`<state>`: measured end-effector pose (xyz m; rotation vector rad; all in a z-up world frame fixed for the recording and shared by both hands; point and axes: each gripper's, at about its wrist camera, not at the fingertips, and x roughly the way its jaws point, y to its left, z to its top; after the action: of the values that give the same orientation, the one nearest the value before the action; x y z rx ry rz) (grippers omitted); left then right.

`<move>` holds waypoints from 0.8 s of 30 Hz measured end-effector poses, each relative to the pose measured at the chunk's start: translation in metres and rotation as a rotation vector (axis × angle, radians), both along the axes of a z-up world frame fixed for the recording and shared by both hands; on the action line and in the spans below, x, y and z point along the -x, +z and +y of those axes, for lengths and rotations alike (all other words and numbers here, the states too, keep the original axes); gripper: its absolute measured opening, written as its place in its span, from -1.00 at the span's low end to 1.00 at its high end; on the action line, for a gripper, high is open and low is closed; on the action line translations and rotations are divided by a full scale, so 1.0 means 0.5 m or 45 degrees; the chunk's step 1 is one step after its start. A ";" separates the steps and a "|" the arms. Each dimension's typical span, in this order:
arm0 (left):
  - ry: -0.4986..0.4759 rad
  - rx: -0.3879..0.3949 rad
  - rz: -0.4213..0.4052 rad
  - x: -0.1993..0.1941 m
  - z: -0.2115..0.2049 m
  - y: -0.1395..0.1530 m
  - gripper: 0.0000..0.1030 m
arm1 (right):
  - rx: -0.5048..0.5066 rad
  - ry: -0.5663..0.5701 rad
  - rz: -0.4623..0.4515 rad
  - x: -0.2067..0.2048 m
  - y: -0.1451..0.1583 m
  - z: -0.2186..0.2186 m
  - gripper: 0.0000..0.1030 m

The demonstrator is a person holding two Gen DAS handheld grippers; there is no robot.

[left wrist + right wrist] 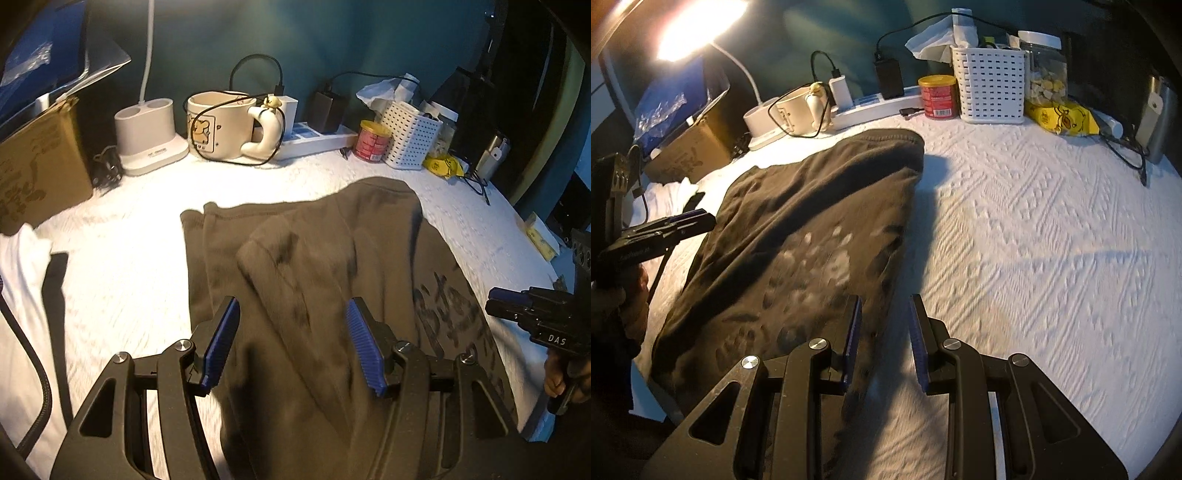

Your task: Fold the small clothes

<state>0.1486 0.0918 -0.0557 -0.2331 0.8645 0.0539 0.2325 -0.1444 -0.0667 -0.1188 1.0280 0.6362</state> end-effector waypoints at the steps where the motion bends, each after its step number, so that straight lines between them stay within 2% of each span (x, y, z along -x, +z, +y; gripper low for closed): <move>1: -0.003 -0.003 -0.006 -0.010 0.004 -0.002 0.17 | 0.005 -0.001 -0.003 -0.008 -0.001 0.003 -0.46; 17: -0.041 0.013 -0.006 -0.089 0.051 -0.037 0.13 | 0.022 -0.038 -0.064 -0.141 0.006 0.044 -0.46; 18: -0.052 0.008 -0.012 -0.091 0.049 -0.038 -0.08 | 0.020 -0.039 -0.065 -0.148 0.007 0.046 -0.46; 19: -0.065 0.001 -0.008 -0.095 0.047 -0.041 -0.19 | 0.016 -0.040 -0.069 -0.160 0.007 0.049 -0.46; 20: -0.071 -0.013 0.004 -0.099 0.046 -0.045 -0.42 | 0.015 -0.041 -0.072 -0.170 0.006 0.053 -0.46; 21: -0.068 -0.025 0.011 -0.102 0.045 -0.048 -0.74 | 0.014 -0.041 -0.073 -0.176 0.005 0.055 -0.46; 24: -0.069 -0.003 0.002 -0.105 0.050 -0.049 -0.92 | 0.003 -0.037 -0.078 -0.207 -0.002 0.068 -0.46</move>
<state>0.2010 0.1168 -0.0802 -0.2075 0.8720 0.0043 0.3363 -0.1102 -0.0675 -0.1245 0.9699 0.6017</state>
